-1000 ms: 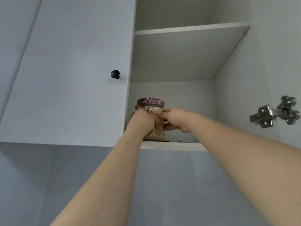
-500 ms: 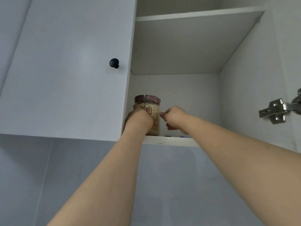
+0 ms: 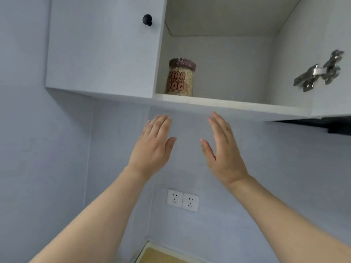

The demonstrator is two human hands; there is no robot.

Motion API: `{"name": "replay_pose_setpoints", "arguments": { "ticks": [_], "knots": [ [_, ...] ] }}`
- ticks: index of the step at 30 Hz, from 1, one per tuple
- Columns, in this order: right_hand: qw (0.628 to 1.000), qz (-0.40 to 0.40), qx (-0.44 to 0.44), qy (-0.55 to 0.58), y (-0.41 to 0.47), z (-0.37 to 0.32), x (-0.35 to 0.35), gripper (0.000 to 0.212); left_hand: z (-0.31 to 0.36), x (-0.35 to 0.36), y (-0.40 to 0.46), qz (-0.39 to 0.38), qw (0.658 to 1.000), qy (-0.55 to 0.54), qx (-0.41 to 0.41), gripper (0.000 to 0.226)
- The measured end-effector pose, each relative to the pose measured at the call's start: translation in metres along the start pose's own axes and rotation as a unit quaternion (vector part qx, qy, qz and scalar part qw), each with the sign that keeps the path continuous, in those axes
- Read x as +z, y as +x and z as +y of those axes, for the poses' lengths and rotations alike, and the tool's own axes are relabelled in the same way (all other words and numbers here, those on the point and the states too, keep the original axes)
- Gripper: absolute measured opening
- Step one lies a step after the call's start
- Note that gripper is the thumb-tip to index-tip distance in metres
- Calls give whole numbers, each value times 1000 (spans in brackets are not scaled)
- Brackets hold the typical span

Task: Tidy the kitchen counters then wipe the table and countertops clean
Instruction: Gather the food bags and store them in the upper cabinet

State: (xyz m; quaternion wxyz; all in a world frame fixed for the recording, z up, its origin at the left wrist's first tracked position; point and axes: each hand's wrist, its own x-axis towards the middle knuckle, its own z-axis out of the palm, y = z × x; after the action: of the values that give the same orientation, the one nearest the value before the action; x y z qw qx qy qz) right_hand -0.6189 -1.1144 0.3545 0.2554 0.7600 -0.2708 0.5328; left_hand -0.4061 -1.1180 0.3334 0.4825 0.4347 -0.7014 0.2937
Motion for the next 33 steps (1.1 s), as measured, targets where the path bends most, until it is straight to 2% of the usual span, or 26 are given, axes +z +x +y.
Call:
{"name": "replay_pose_setpoints", "arguments": {
  "ticks": [4,8,12,15,18,20,23,25,27,28,30,33],
  "knots": [
    [990,-103,90,21,-105,-6,15,59,5,19,-85,-123,991,9,-45,62],
    [954,-243,175,19,-204,-23,27,63,13,33,-165,-224,970,-2,-90,67],
    [912,-310,265,43,-259,-34,34,65,19,49,-227,-274,958,-8,-82,60],
    [881,-340,323,63,-295,-37,43,64,27,67,-277,-327,937,-30,-117,61],
    [832,-384,392,86,-333,-37,54,66,39,83,-328,-383,904,-67,-176,62],
    [794,-416,436,87,-357,-40,59,68,46,91,-358,-414,874,-76,-242,59],
    [719,-456,518,82,-393,-43,70,73,58,105,-400,-467,806,-85,-353,63],
    [658,-490,568,73,-416,-46,76,77,66,114,-421,-492,750,-95,-433,65],
    [591,-534,603,57,-440,-48,84,83,74,125,-441,-530,678,-95,-500,68],
    [558,-553,617,47,-450,-50,87,86,78,129,-450,-555,643,-94,-519,69],
    [500,-570,652,28,-468,-53,93,88,88,135,-465,-610,595,-82,-516,70],
    [431,-572,697,19,-491,-62,102,80,106,141,-483,-650,568,-54,-502,81]
  ]
}}
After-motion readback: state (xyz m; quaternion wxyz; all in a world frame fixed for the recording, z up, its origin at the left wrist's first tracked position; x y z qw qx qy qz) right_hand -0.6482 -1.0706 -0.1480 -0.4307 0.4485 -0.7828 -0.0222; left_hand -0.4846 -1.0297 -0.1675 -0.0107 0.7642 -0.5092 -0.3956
